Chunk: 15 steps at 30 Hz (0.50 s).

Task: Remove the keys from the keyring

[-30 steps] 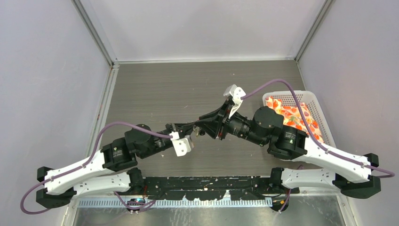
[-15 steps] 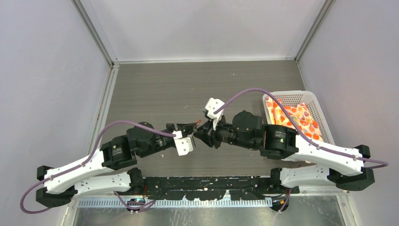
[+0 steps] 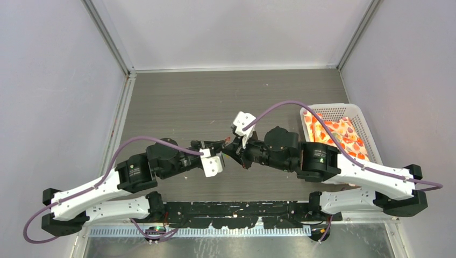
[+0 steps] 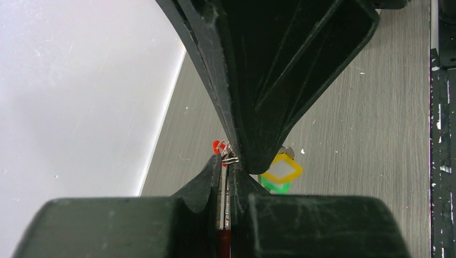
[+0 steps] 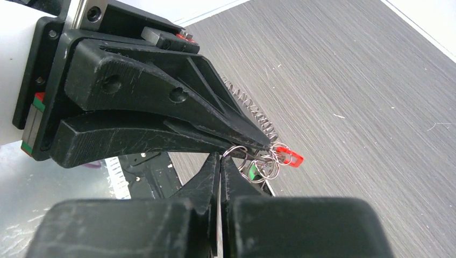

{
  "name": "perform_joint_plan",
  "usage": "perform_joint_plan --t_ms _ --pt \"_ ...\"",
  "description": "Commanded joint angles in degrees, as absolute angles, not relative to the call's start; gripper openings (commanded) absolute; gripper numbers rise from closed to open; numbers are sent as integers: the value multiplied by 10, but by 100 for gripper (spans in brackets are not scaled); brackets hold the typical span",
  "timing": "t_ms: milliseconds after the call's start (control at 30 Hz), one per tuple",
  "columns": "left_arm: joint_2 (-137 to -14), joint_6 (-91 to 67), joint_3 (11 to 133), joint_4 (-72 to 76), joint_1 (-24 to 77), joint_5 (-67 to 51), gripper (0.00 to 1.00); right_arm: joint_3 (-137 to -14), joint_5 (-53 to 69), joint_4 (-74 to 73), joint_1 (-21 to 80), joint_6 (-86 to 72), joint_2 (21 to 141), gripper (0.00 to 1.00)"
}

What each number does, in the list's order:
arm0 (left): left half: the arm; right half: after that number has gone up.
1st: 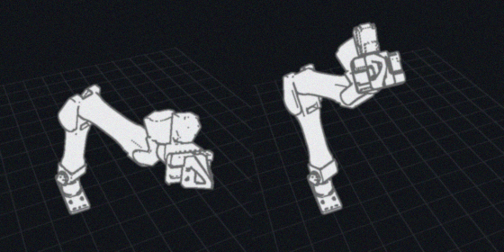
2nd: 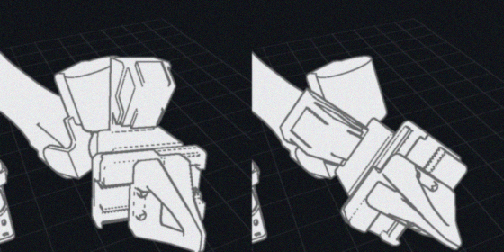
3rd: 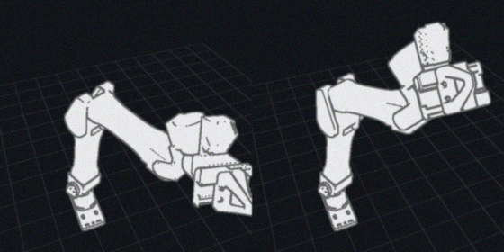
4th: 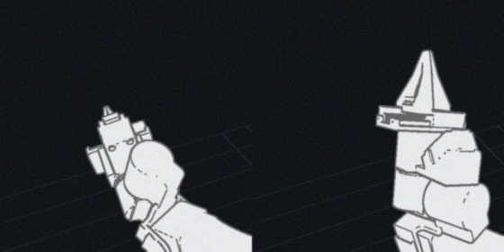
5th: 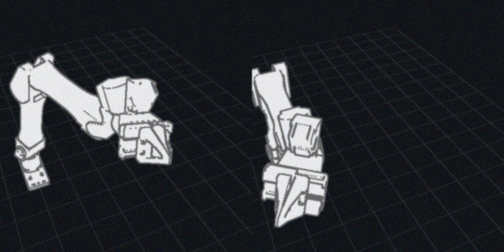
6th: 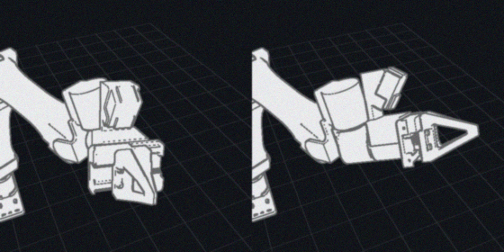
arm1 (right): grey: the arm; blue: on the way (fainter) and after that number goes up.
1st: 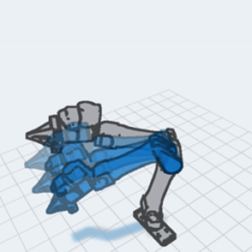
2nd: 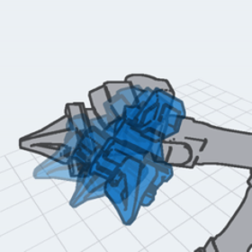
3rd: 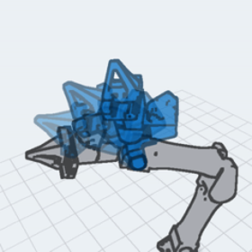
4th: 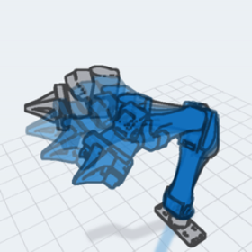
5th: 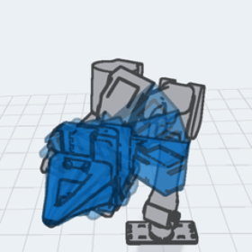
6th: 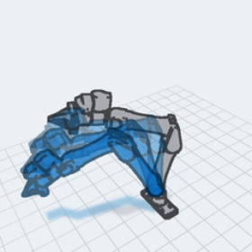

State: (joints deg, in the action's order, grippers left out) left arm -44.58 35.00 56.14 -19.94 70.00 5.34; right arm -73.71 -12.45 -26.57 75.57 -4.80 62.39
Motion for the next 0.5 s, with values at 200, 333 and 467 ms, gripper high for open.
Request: perform_joint_plan --t_ms 200,333,467 --pt "-428 349 587 -166 701 42 0 -741 -151 -248 755 -29 591 1" --pt "-416 343 583 -157 701 34 0 -726 -152 -227 754 -30 568 1" --pt "-411 340 583 -153 701 32 0 -700 -142 -179 751 -42 547 1"
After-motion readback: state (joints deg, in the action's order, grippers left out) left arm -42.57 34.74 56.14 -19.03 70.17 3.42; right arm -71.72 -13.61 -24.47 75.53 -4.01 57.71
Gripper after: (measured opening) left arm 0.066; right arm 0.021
